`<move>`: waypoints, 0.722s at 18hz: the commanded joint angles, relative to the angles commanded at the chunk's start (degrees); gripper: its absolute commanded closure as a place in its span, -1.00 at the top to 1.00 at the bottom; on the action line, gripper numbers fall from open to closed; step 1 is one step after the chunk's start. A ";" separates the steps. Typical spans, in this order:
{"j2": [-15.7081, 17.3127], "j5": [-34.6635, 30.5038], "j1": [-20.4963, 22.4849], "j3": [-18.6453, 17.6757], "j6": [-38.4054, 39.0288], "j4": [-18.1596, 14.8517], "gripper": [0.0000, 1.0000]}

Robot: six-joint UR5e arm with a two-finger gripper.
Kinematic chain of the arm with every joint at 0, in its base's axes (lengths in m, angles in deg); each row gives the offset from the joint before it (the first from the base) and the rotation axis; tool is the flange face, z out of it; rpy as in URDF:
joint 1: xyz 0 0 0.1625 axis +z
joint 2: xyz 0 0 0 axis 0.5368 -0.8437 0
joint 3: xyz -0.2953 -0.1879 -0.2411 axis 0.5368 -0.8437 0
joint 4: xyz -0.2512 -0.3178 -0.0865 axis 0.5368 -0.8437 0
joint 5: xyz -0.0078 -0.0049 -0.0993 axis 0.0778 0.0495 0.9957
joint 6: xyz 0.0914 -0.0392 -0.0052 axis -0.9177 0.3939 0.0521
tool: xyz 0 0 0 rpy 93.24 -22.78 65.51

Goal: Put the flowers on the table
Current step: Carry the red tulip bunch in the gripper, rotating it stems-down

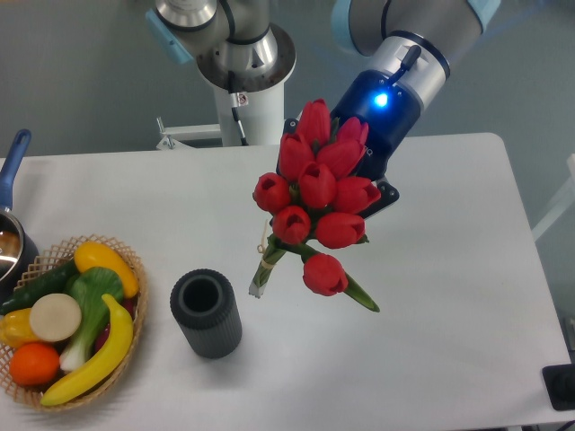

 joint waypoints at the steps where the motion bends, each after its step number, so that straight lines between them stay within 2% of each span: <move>1: 0.00 -0.17 0.00 -0.26 -0.09 0.17 -0.25; 8: 0.09 -0.61 0.35 -0.79 -0.35 0.09 -0.24; 13: 0.70 -7.01 0.44 -0.62 -0.53 0.09 -0.25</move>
